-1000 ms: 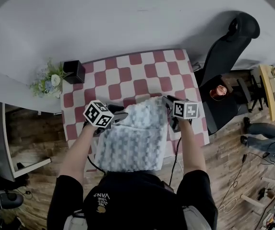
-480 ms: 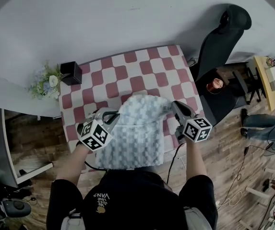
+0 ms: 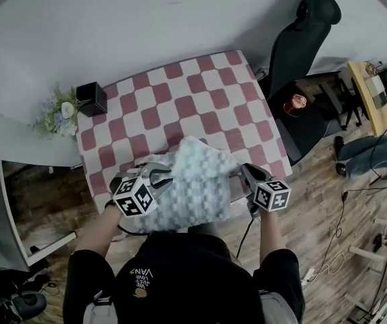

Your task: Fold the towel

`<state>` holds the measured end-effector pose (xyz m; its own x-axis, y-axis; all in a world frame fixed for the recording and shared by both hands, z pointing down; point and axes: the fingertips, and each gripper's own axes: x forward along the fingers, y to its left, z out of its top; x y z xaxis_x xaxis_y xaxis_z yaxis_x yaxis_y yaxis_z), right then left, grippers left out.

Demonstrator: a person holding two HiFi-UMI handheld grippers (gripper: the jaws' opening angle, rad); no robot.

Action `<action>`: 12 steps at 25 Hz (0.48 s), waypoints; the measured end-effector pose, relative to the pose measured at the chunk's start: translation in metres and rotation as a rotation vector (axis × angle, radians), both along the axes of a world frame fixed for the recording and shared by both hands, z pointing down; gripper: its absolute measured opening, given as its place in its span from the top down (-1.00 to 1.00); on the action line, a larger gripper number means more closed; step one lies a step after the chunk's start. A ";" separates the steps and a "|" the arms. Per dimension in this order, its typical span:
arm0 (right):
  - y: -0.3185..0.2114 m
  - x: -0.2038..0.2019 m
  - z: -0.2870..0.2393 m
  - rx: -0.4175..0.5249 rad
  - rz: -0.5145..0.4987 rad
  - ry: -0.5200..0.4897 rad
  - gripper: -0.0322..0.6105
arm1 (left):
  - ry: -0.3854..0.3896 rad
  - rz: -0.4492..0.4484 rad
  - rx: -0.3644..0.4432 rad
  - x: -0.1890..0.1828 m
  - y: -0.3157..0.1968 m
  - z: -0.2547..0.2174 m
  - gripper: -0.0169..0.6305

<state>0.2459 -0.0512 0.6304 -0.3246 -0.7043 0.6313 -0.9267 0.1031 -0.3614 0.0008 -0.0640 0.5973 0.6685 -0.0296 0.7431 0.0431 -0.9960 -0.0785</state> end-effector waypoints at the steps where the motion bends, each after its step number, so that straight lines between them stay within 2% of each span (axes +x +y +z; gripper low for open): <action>1: 0.004 0.001 0.004 -0.013 0.006 0.007 0.79 | 0.024 -0.004 -0.028 0.001 0.000 -0.003 0.69; 2: 0.008 0.002 0.007 -0.024 0.010 0.014 0.79 | 0.057 -0.020 -0.053 0.001 -0.003 -0.009 0.62; 4: 0.015 0.005 0.010 -0.040 0.016 0.027 0.79 | 0.134 -0.077 -0.074 0.001 -0.017 -0.024 0.60; 7: 0.022 0.007 0.014 -0.052 0.027 0.032 0.79 | 0.202 -0.170 -0.036 -0.001 -0.055 -0.040 0.60; 9: 0.024 0.007 0.016 -0.056 0.029 0.031 0.79 | 0.209 -0.231 -0.035 -0.001 -0.081 -0.036 0.60; 12: 0.027 0.006 0.018 -0.058 0.031 0.026 0.79 | 0.158 -0.269 -0.120 0.010 -0.104 -0.008 0.60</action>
